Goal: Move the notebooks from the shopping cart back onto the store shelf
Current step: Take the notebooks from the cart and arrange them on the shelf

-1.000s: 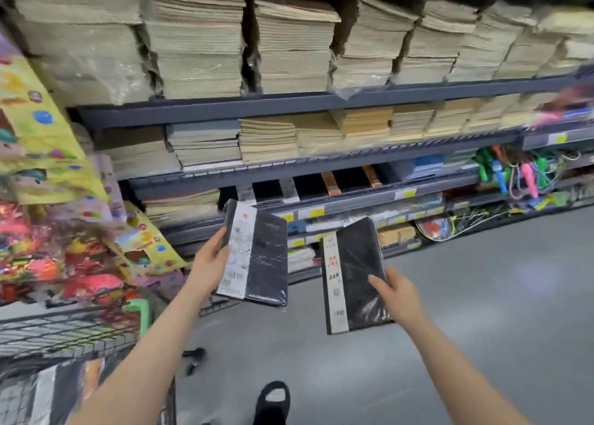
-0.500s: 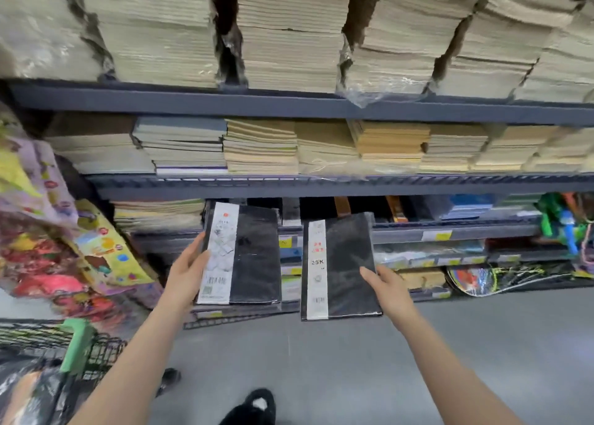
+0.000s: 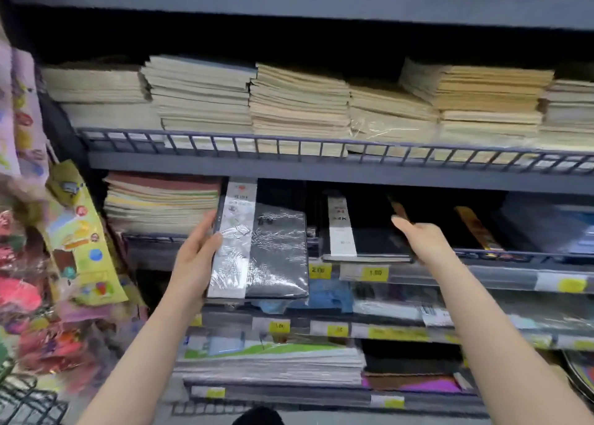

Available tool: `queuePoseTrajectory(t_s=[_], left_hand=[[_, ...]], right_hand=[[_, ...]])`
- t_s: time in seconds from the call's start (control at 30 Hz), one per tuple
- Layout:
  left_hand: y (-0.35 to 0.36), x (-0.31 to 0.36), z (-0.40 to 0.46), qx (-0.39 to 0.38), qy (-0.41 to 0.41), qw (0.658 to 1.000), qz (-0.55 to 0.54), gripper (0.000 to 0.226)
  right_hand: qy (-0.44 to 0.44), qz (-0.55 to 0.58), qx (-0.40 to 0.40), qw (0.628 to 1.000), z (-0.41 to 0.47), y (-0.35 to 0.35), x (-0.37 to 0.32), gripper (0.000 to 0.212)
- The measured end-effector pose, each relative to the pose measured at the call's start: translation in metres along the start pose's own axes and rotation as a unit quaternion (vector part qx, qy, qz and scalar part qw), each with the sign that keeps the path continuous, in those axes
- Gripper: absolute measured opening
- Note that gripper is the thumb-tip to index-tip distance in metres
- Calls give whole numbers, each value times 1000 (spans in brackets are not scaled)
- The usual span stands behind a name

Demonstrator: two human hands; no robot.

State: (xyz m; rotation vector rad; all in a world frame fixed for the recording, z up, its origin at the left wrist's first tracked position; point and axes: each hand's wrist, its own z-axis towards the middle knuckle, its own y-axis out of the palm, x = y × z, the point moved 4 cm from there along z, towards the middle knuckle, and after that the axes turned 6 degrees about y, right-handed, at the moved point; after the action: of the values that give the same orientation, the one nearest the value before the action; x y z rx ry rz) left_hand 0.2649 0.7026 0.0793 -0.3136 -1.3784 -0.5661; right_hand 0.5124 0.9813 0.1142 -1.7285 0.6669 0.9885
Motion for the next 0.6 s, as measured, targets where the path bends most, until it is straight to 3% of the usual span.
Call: queuePoseTrajectory(t_s=[0.07,0.13,0.23,0.33,0.43,0.6], left_hand=[[7,-10,6,-1,33,999,-17,41],[13,-17,10,7,48,998,-40,42],[16,-25,13,18,61,997,-44,41],[15,-28,13,26,48,996,-64,40],[14,-27,14,22,41,997,-54,38],[10,-23,15,17,39,997,-57,42]], right_hand=[[-87,-137,99,982,1,-8,-4,50],[-224,-223,168,934,-20,-9,-15,52],[-402,-338,120,843,-53,21,-15,45],[-468,-400,127,778,-49,45,-3,33],[-471,-400,156,770,-29,56,-12,21],[-461,-378,142,790,-11,72,-13,25]])
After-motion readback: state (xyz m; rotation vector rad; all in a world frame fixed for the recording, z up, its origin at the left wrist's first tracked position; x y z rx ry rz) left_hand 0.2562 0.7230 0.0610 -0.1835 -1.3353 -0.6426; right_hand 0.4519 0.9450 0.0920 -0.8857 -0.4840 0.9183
